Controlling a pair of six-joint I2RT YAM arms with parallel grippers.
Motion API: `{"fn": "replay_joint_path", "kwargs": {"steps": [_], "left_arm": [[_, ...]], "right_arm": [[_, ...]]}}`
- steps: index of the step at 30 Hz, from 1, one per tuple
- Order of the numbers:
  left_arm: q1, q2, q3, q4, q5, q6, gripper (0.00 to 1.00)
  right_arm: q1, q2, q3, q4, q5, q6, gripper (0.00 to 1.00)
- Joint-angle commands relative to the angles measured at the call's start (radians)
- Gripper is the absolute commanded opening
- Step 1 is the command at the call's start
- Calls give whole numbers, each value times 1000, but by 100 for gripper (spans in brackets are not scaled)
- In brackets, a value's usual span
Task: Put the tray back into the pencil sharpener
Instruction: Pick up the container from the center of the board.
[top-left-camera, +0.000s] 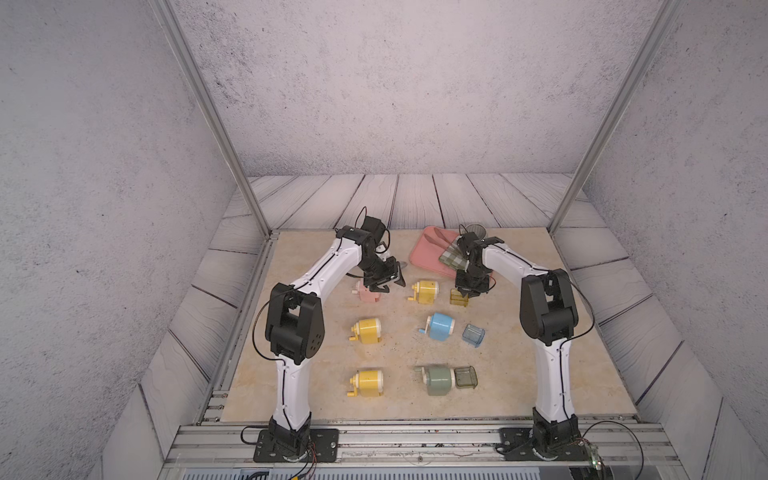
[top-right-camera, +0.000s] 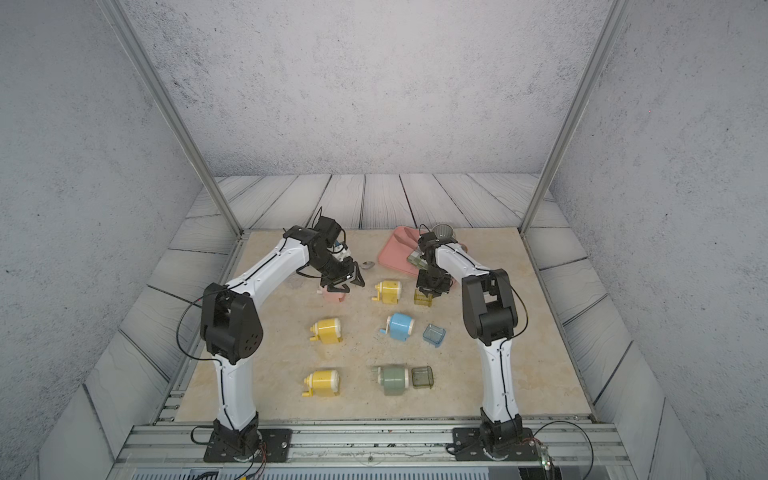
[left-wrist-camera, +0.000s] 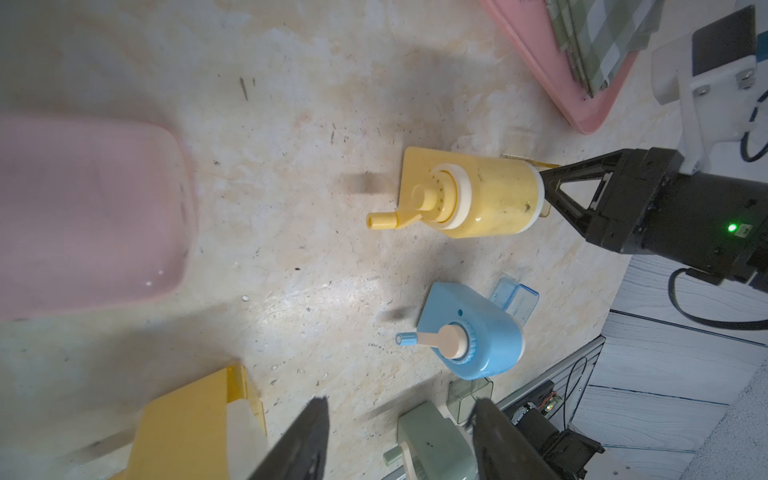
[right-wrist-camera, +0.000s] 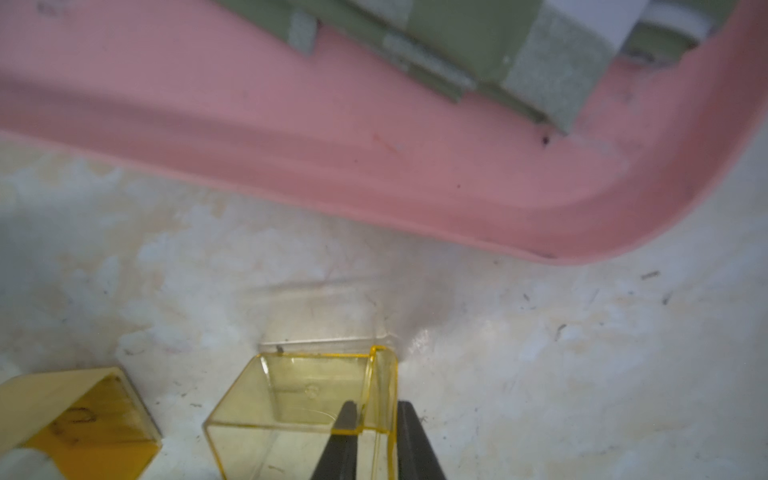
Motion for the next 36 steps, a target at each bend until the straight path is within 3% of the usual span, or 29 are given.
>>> {"fn": "replay_joint_path", "kwargs": {"steps": [1,13,19,36], "left_arm": [[1,-18,0,-11,11,15,59],[0,34,46,12,28,2,59],[-6,88,65,109,70,-61,62],[-33,231,182,150,46,-53,68]], "right_arm": [[-5,-7,1,-3,-1,2,17],[-5,-33,19,-49,33,-43,3],[-6,-39,71,-122,47,-78,2],[6,61,241,-274,7,-110,2]]}}
